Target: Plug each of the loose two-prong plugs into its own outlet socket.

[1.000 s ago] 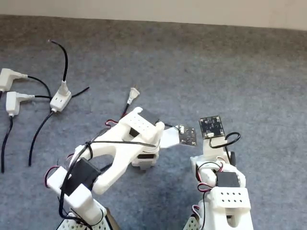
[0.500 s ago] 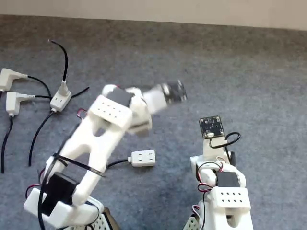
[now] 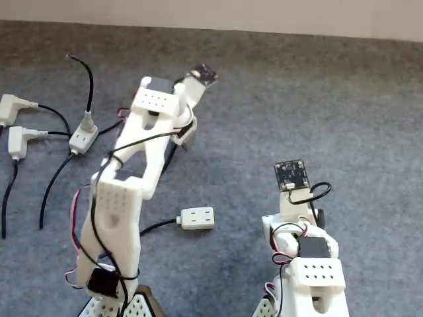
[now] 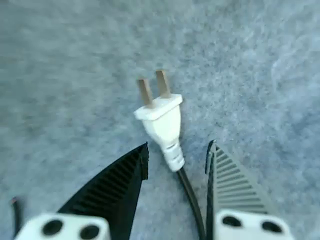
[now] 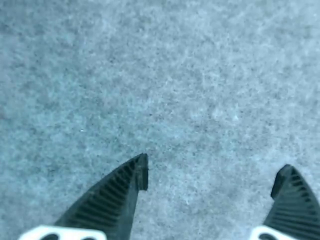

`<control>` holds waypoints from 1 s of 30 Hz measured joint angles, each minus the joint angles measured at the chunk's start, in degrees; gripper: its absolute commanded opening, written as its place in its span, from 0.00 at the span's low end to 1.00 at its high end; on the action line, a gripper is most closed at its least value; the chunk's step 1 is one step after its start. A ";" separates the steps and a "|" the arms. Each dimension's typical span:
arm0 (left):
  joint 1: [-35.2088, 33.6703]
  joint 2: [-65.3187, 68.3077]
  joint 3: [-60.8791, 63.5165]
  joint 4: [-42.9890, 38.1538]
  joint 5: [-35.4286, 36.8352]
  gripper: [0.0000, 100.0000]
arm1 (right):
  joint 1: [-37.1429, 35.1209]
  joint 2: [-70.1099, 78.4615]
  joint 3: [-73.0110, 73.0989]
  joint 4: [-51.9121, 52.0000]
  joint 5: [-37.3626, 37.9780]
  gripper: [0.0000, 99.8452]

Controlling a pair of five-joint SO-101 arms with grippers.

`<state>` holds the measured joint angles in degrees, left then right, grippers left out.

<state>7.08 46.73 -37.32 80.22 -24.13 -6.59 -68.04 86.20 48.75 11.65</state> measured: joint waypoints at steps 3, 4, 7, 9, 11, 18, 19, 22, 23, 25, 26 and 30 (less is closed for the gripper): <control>0.00 9.58 -14.24 6.15 0.00 0.19 | 0.00 0.00 0.00 0.00 0.00 0.38; -0.09 12.22 -18.64 8.09 0.00 0.17 | 0.00 0.00 0.00 0.00 0.00 0.38; -0.18 19.69 -31.03 12.66 0.09 0.03 | 0.00 0.00 0.00 0.00 0.00 0.38; 0.18 23.82 -38.24 15.56 0.09 0.01 | 0.00 0.00 0.00 0.00 0.00 0.38; 0.97 27.08 -44.57 18.55 -1.32 0.00 | 0.00 0.00 0.00 0.00 0.00 0.38; 6.15 27.69 -46.86 21.01 -3.69 0.00 | 0.00 0.00 0.00 0.00 0.00 0.38; 6.95 26.73 -45.36 20.84 -3.69 0.00 | 0.00 0.00 0.00 0.00 0.00 0.38; 9.93 23.03 -41.05 20.84 -3.69 0.00 | 3.16 0.00 0.00 0.00 -0.53 0.38; 10.99 21.45 -39.65 20.75 -3.69 0.00 | 5.45 0.00 0.00 0.00 -0.79 0.38; 13.10 17.76 -36.31 20.75 -3.69 0.00 | 10.99 0.00 -0.79 0.26 -1.05 0.38; 14.33 15.82 -34.37 20.75 -3.69 0.00 | 13.98 0.00 -1.76 0.97 -1.05 0.38; 19.78 8.09 -24.35 20.75 -3.78 0.00 | 24.26 0.00 -5.54 5.19 -1.05 0.38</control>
<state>26.86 54.81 -61.67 100.97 -27.91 17.67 -68.04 80.66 53.93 10.59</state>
